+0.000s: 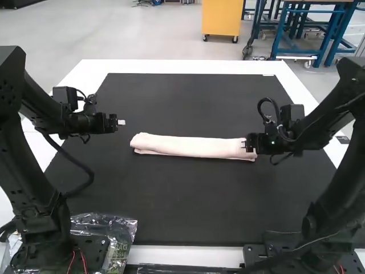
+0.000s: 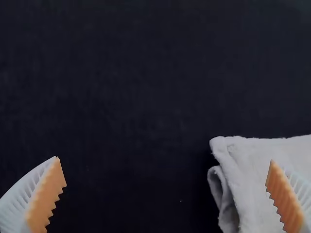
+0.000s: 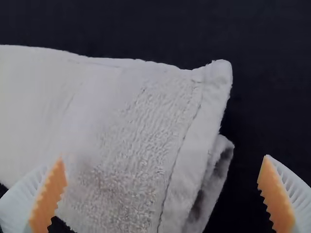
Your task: Fold the towel.
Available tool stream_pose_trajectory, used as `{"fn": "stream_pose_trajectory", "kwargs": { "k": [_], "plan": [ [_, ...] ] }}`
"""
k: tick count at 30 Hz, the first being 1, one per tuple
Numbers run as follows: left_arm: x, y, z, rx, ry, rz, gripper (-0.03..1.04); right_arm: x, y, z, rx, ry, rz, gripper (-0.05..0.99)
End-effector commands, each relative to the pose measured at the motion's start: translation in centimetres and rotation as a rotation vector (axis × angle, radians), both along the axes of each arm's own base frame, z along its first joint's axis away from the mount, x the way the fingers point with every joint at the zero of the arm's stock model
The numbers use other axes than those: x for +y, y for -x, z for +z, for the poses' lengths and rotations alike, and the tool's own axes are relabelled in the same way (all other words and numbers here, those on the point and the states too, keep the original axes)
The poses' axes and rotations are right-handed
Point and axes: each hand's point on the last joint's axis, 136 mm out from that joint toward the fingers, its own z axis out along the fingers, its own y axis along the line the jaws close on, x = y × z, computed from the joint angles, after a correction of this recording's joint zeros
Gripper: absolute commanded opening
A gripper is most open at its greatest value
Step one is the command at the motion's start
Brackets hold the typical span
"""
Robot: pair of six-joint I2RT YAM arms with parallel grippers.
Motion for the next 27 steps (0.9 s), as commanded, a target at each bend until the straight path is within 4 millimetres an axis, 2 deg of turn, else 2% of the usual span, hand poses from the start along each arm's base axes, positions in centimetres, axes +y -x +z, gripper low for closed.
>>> {"fn": "stream_pose_trajectory", "kwargs": {
  "k": [1, 6, 7, 8, 9, 12, 14, 16, 22, 27],
  "plan": [
    [-0.2, -0.6, 1.9, -0.046, 0.002, -0.011, 0.97, 0.7, -0.7, 0.1, -0.013, 0.004, 0.01, 0.9],
    [-0.2, -0.2, 1.8, -0.04, -0.008, -0.02, 0.97, 1.3, -0.3, -1.8, 0.029, 0.011, 0.027, 0.87],
    [-0.2, -0.2, 1.9, -0.04, -0.008, -0.019, 0.97, 1.3, -0.2, -2.3, 0.039, 0.013, 0.028, 0.85],
    [-0.3, -0.1, 1.9, -0.039, -0.008, -0.02, 0.97, 1.3, 0.0, -2.8, 0.052, 0.016, 0.03, 0.77],
    [-0.2, -0.1, 2.0, -0.041, -0.009, -0.019, 0.97, 1.4, 0.3, -3.3, 0.067, 0.011, 0.038, 0.64],
    [-0.2, -0.1, 2.5, -0.05, -0.011, -0.019, 0.97, 2.2, 0.6, -3.5, 0.086, -0.033, 0.076, -0.04],
    [-0.3, -0.1, 2.8, -0.057, -0.013, -0.021, 0.97, 2.0, 0.8, -3.2, 0.103, -0.037, 0.068, -0.02],
    [-0.2, -0.1, 3.0, -0.062, -0.015, -0.02, 0.97, 1.2, 0.7, -2.0, 0.094, -0.032, 0.056, -0.02],
    [-0.2, -0.2, 3.3, -0.073, -0.027, -0.027, 0.97, -4.0, -1.2, 4.2, -0.017, -0.038, -0.076, -0.02],
    [-0.2, -0.3, 3.4, -0.086, -0.038, -0.03, 0.97, -3.7, -1.3, 7.0, -0.044, -0.037, -0.057, -0.02]
  ]
}}
